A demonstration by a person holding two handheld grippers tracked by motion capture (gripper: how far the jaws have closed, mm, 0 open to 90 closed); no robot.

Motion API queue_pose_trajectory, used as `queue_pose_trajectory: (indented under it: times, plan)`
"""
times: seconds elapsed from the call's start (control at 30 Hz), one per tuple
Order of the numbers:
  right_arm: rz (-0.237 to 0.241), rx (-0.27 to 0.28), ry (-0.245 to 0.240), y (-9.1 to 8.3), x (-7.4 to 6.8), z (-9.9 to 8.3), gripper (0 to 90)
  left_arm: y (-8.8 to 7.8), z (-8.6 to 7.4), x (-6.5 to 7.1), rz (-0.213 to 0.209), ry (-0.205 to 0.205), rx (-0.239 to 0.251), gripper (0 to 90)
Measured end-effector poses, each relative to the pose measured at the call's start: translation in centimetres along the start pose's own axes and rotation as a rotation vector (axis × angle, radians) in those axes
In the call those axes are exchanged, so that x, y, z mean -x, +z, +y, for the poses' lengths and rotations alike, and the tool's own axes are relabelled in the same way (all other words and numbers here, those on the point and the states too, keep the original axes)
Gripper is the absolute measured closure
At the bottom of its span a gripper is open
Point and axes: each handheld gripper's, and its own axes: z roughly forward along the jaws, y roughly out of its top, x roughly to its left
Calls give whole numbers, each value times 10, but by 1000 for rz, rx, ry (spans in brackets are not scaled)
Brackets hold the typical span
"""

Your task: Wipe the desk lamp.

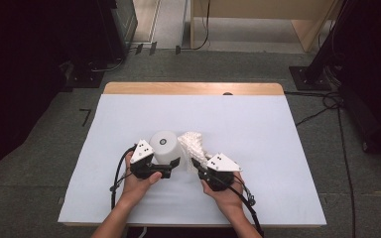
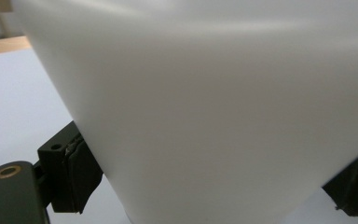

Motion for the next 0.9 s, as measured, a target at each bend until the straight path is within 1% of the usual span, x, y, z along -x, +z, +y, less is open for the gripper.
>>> queue_pose_trajectory:
  times: [0.03, 0.1, 0.17, 0.23, 0.27, 0.33, 0.37, 0.43, 0.57, 0.7, 0.83, 0.9]
  plan:
    - [-9, 6, 3, -2, 3, 1, 759, 1, -1, -1, 28, 6, -8, 85]
    - [-25, 14, 24, -5, 9, 2, 760, 4, -4, -2, 67, 11, -22, 85]
    - [-45, 21, 41, -9, 15, 3, 759, 6, -6, -2, 115, 30, -39, 85]
    - [-60, 28, 61, -11, 21, 3, 759, 10, -9, -2, 150, 48, -53, 85]
    - [-67, 33, 67, -12, 24, 4, 760, 11, -10, -2, 159, 57, -65, 85]
    - [-69, 46, 81, -15, 29, 4, 759, 15, -13, -2, 166, 53, -81, 85]
    - [-72, 50, 84, -16, 31, 4, 759, 16, -14, -2, 172, 60, -95, 84]
    - [-78, 54, 86, -17, 33, 5, 759, 18, -15, -2, 182, 68, -106, 85]
    - [-86, 52, 89, -18, 35, 4, 759, 18, -16, -2, 181, 71, -108, 84]
    - [-86, 49, 92, -17, 33, 4, 759, 18, -16, -3, 173, 56, -109, 83]
    - [-87, 49, 87, -17, 34, 3, 759, 17, -16, -4, 175, 43, -114, 76]
    - [-88, 48, 87, -16, 35, 3, 759, 17, -16, -2, 180, 34, -106, 65]
